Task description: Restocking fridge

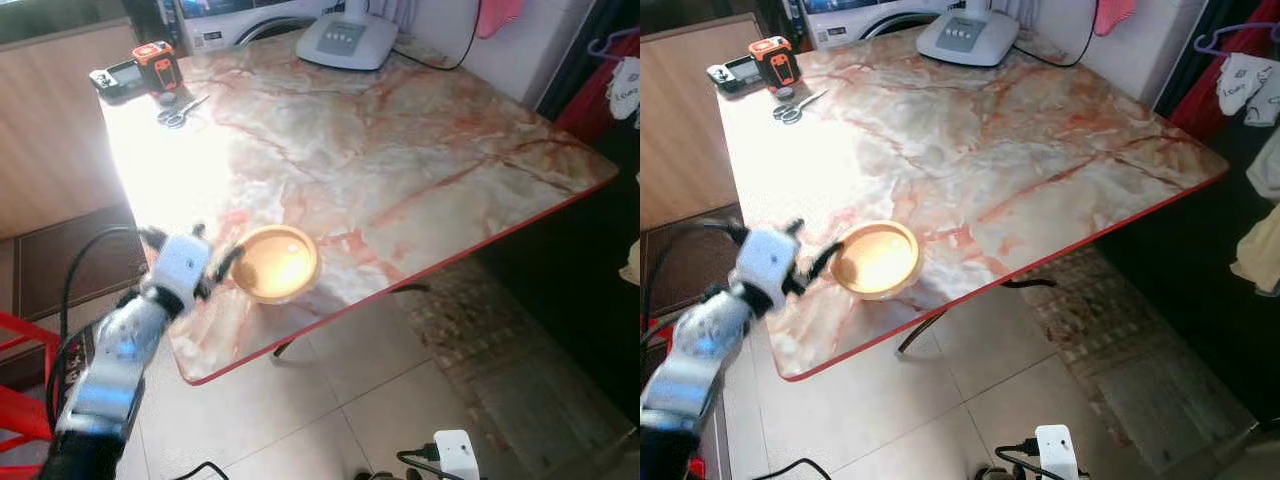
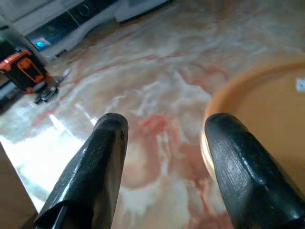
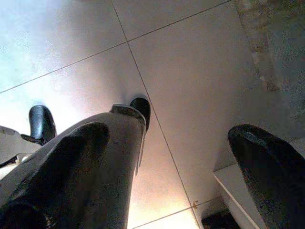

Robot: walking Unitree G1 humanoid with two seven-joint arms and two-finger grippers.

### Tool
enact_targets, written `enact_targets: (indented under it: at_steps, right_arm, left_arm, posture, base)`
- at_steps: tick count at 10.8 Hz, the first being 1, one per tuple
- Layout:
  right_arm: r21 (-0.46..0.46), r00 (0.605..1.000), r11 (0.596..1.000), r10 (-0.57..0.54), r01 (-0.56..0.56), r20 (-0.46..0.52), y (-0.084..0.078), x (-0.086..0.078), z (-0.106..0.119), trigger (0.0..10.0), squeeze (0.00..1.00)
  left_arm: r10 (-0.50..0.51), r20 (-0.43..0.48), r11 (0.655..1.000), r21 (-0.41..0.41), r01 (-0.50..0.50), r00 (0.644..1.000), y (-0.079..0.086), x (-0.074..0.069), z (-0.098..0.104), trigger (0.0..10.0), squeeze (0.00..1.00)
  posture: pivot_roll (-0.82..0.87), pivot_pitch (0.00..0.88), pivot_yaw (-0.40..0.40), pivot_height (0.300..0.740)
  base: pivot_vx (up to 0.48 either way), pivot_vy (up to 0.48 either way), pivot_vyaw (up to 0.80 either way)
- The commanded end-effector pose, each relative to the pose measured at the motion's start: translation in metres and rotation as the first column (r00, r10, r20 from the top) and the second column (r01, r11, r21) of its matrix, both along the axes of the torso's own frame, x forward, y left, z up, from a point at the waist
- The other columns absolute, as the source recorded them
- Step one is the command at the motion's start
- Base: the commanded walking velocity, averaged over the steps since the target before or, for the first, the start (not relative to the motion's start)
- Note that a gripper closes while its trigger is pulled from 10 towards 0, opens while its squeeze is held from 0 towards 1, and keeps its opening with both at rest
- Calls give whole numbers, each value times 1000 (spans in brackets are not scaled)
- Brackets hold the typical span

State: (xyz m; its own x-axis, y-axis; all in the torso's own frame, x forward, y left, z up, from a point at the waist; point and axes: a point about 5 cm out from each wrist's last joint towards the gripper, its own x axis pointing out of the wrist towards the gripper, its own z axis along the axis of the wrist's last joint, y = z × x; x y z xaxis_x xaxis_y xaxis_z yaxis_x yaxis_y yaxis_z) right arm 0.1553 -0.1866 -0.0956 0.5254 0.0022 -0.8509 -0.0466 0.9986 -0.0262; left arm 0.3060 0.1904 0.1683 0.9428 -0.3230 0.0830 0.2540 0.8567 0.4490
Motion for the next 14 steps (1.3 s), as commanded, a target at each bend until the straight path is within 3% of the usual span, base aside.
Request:
enact_targets:
  at_steps: [1, 2, 3, 4, 5, 7, 8, 9, 11, 12, 14]
  right_arm:
    - [0, 998, 1000, -4, 4, -62, 0, -17, -7, 10000, 0]
    - [0, 998, 1000, -6, 6, -60, 0, -16, -6, 10000, 0]
    - [-1, 998, 1000, -7, 7, -59, -1, -16, -6, 10000, 0]
    - [-1, 998, 1000, -6, 6, -59, -1, -16, -6, 10000, 0]
    - [-1, 998, 1000, -5, 5, -59, -1, -15, -6, 10000, 0]
    - [-2, 998, 1000, -3, 3, -59, -1, -15, -6, 10000, 0]
    - [-2, 998, 1000, -2, 2, -58, -1, -15, -6, 10000, 0]
    - [-1, 998, 1000, -3, 3, -58, -1, -14, -6, 10000, 0]
    - [-1, 998, 1000, -4, 4, -58, -1, -15, -6, 10000, 0]
    - [-3, 998, 1000, -5, 5, -58, -2, -15, -6, 10000, 0]
    - [-3, 998, 1000, -4, 4, -59, -2, -15, -6, 10000, 0]
  left_arm:
    - [5, 34, 999, -45, -3, 999, -1, 1, 6, 10000, 0]
    - [-46, 40, 983, -176, 53, 998, -10, -3, 12, 10000, 0]
    - [-67, -7, 908, -415, 58, 998, -13, -6, 13, 10000, 0]
    - [-79, -40, 778, -627, 36, 996, -12, -8, 14, 10000, 0]
    - [-77, -48, 718, -695, 22, 996, -7, -9, 15, 10000, 0]
    - [-52, -79, 711, -703, -19, 996, 8, -15, 14, 10000, 0]
    - [-69, -116, 712, -702, -32, 991, 11, -17, 9, 10000, 686]
    - [-86, -156, 719, -694, -47, 984, 12, -19, 1, 10000, 1000]
    - [-77, -182, 703, -708, -76, 980, 12, -18, -6, 10000, 1000]
    - [-101, -168, 666, -744, -59, 981, 8, -15, -2, 10000, 1000]
    - [-119, -183, 636, -768, -67, 976, 5, -10, -5, 10000, 1000]
  posture:
    - [-131, 173, -10, 740]
    - [-130, 177, -12, 740]
    - [-130, 180, -14, 740]
    - [-129, 181, -16, 740]
    - [-128, 183, -17, 740]
    - [-121, 184, -17, 740]
    - [-121, 185, -17, 740]
    - [-122, 184, -18, 740]
    - [-127, 186, -20, 740]
    - [-128, 186, -21, 740]
    - [-132, 187, -21, 740]
  base:
    - [0, 0, 0]
    - [0, 0, 0]
    - [0, 0, 0]
    - [0, 0, 0]
    - [0, 0, 0]
    - [0, 0, 0]
    - [0, 0, 0]
    - [0, 0, 0]
    - [0, 0, 0]
    - [0, 0, 0]
    - [0, 0, 0]
